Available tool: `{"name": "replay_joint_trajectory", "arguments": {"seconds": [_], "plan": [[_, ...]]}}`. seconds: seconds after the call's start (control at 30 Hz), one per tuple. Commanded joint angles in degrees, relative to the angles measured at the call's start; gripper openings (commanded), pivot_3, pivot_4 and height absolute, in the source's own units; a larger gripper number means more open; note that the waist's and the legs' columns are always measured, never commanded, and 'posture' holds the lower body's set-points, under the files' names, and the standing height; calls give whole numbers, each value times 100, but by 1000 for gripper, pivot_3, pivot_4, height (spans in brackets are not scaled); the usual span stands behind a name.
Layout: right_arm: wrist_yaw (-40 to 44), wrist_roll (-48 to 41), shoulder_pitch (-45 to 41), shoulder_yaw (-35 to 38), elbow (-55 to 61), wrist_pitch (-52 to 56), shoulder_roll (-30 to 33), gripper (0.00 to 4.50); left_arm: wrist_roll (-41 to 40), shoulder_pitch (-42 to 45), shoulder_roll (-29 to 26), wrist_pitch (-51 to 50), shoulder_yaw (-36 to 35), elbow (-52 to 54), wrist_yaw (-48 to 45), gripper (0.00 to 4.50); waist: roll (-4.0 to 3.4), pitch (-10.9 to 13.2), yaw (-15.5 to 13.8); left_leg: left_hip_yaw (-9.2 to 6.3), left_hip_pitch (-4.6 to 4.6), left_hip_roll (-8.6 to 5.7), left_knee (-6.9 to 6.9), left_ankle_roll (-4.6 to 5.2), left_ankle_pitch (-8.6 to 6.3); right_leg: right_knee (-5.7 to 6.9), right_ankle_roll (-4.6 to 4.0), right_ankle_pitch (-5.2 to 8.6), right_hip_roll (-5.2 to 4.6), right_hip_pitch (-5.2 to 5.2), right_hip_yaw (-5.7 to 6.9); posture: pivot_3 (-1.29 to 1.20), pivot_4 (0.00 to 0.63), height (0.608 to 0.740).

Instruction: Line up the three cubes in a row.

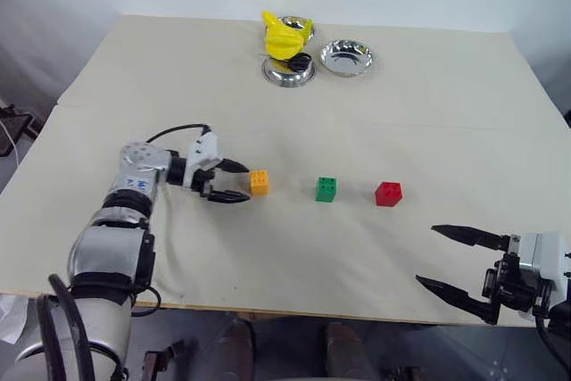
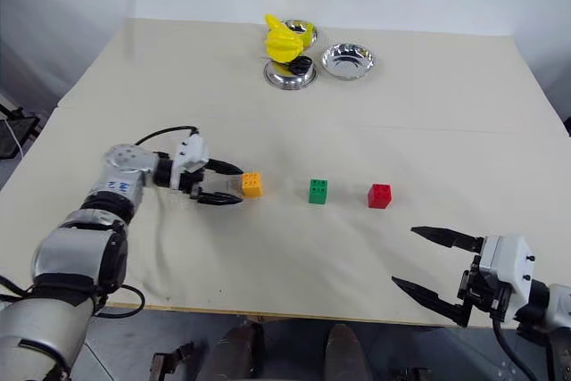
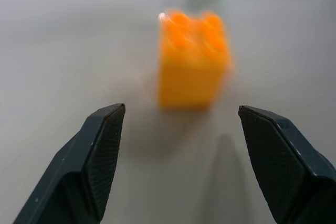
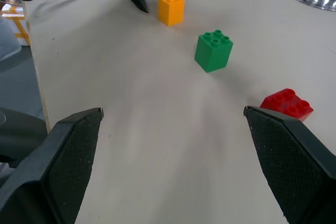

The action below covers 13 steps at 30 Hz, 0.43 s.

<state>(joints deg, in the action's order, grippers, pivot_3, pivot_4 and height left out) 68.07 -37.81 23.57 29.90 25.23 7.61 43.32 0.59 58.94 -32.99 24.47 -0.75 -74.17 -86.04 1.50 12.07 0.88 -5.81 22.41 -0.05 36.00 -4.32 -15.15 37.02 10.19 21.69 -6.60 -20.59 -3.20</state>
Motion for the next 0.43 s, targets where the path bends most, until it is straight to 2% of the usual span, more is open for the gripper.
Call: {"name": "replay_joint_trajectory", "arguments": {"seconds": [0.03, 0.13, 0.2, 0.23, 0.43], "plan": [[293, -116, 67, 421, -339, -144, 90, 4500, -532, -400, -656, 101, -185, 478, -632, 3676, 0, 0, 26, 0, 1, 1, 1, 0, 0, 0, 0, 0, -1, 0, -1, 0, 150, 740], [542, 17, 70, 640, -826, -348, 157, 4500, -1040, -1021, -1223, 131, -386, 977, -646, 3676, 0, 0, 68, -1, 0, 1, -2, 9, -5, -2, 0, 0, -2, 2, -2, 0, 150, 740], [798, 264, 19, 794, -1474, -748, 266, 4500, -1141, -1669, -1563, 222, -621, 1448, -308, 3676, -2, -1, 77, -1, -2, 3, -4, 15, -9, -2, -2, 0, -2, 3, -2, 0, 150, 740], [929, 389, 0, 841, -1795, -948, 330, 4500, -1266, -2012, -1700, -48, -718, 1741, -298, 3676, -4, -2, 75, 1, -3, 3, -5, 16, -9, -3, -2, 0, -2, 4, -4, 0, 150, 740], [976, 643, -320, 705, -2507, -1425, 333, 4500, -1778, -3277, -1682, -441, -1150, 3152, 256, 3676, -7, -1, 40, -1, -10, 5, -6, 16, -9, 7, -8, 3, -3, 8, -5, 0, 150, 740]]}}
